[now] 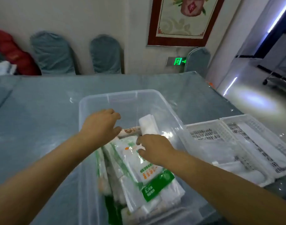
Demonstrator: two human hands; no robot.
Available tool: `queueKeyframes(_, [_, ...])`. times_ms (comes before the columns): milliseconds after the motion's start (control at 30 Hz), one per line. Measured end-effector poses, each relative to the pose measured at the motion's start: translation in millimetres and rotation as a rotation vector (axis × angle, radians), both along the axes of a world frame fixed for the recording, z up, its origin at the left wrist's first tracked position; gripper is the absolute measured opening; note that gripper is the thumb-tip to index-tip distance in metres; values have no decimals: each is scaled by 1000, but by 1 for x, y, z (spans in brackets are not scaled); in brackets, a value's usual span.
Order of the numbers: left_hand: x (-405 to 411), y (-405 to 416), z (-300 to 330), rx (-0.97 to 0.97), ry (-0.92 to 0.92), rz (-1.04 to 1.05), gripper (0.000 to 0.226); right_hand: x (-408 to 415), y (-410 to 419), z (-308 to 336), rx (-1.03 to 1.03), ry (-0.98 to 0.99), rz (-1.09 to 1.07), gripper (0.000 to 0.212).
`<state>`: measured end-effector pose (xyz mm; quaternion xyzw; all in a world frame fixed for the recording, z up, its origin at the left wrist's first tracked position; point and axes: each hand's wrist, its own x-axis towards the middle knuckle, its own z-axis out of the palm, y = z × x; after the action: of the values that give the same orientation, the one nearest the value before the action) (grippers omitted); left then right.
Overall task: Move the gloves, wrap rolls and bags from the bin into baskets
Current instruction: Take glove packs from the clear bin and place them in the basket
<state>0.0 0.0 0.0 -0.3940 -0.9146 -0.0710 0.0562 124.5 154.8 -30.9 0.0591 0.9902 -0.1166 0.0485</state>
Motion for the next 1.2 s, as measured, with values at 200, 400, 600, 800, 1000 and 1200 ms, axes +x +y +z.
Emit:
queueKeyframes(200, [-26,-35,-19,-19,63,12,43,-20,-28,-52,45,-198,47,47])
queueKeyframes(400, [-30,-45,-33,83,-39,82,36,-18,-34,-77,161,-173,54,75])
queueKeyframes(600, [-30,-45,-34,89,-53,89,36,-22,-14,-53,21,-185,-101,42])
queueKeyframes(800, [-27,-42,-29,42,-28,78,36,-25,27,-6,-181,-53,-276,11])
queueKeyframes(1000, [-17,-23,-17,224,-279,70,78,-12,44,40,-1009,-20,-373,15])
queueKeyframes(1200, [-13,-11,13,1207,-1360,208,94,-14,32,58,-1510,109,-303,24])
